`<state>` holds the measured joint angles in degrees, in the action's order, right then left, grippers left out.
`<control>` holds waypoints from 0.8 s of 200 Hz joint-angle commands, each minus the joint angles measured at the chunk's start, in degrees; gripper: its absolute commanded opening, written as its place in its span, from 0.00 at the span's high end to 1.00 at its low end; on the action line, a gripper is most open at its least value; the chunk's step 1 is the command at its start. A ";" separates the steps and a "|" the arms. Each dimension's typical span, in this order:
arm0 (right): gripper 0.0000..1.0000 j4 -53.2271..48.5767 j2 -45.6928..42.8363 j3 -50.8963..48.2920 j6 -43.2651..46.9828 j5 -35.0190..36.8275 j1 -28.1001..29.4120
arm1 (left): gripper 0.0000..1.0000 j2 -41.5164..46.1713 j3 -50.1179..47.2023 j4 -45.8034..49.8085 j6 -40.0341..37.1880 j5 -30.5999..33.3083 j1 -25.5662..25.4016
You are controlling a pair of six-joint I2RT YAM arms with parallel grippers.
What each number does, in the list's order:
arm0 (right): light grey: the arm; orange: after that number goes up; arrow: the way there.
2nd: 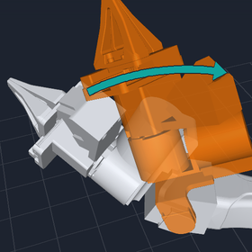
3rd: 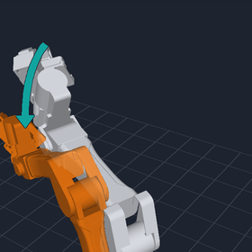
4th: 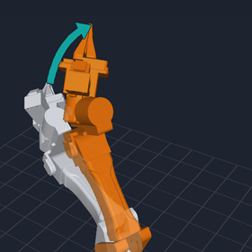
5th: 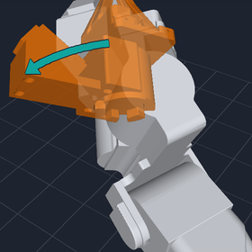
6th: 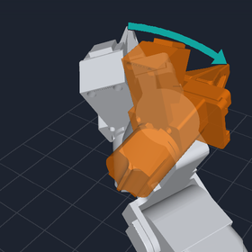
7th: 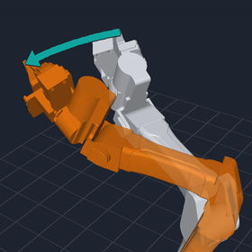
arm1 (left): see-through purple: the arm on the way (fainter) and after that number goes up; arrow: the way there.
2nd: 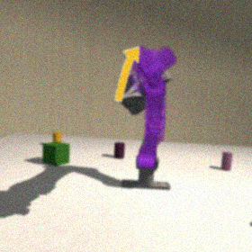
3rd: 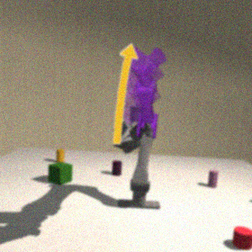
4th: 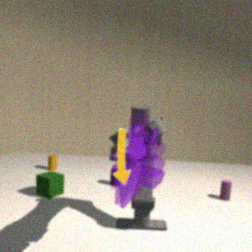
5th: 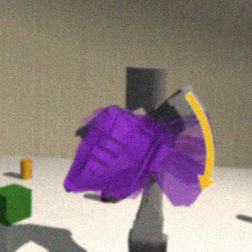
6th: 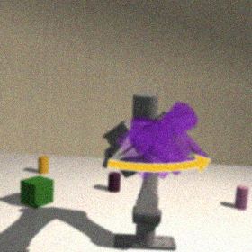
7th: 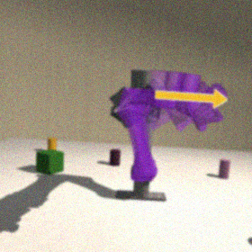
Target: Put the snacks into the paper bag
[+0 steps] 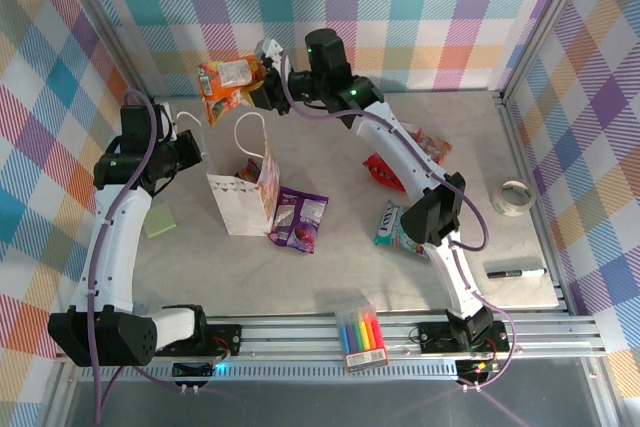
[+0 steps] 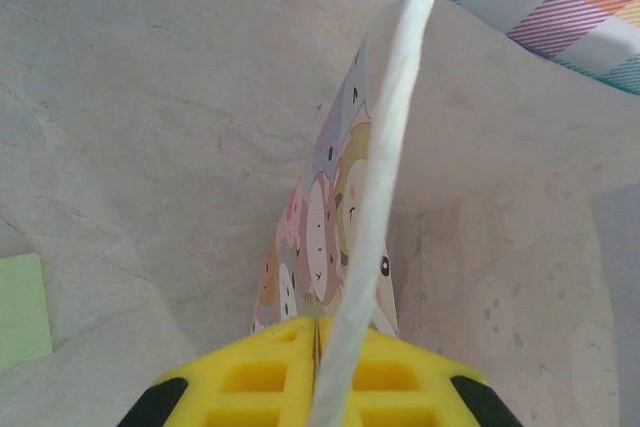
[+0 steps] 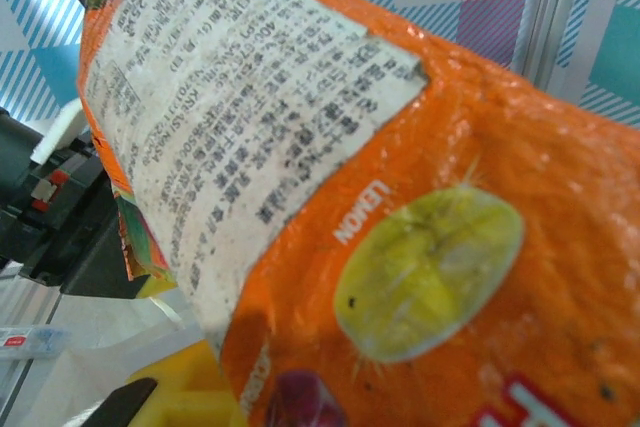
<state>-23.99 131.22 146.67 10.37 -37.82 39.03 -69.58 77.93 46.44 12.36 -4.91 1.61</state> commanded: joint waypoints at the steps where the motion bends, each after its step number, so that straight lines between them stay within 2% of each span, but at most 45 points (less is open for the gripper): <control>1: 0.82 4.47 0.61 2.01 0.97 -2.71 0.51 | 0.90 0.10 0.99 0.85 -0.43 0.25 0.72; 33: 0.82 3.03 0.97 2.04 3.28 -4.37 0.77 | 0.90 0.10 1.78 1.00 -0.32 -0.36 0.68; 53: 0.82 -0.12 0.84 2.03 6.88 -8.55 0.87 | 0.90 0.05 1.75 0.94 -0.23 -0.53 0.66; 105: 0.82 -10.17 -0.25 1.59 17.42 -12.00 0.94 | 0.90 0.17 1.70 1.20 -0.40 -0.63 0.68; 160: 0.80 -13.75 -1.39 0.46 21.57 -11.59 0.96 | 0.90 0.32 1.10 0.87 -0.06 -0.87 0.61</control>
<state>-35.79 132.73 146.69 27.51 -46.61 39.62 -69.58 77.93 46.44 12.38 -5.06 1.61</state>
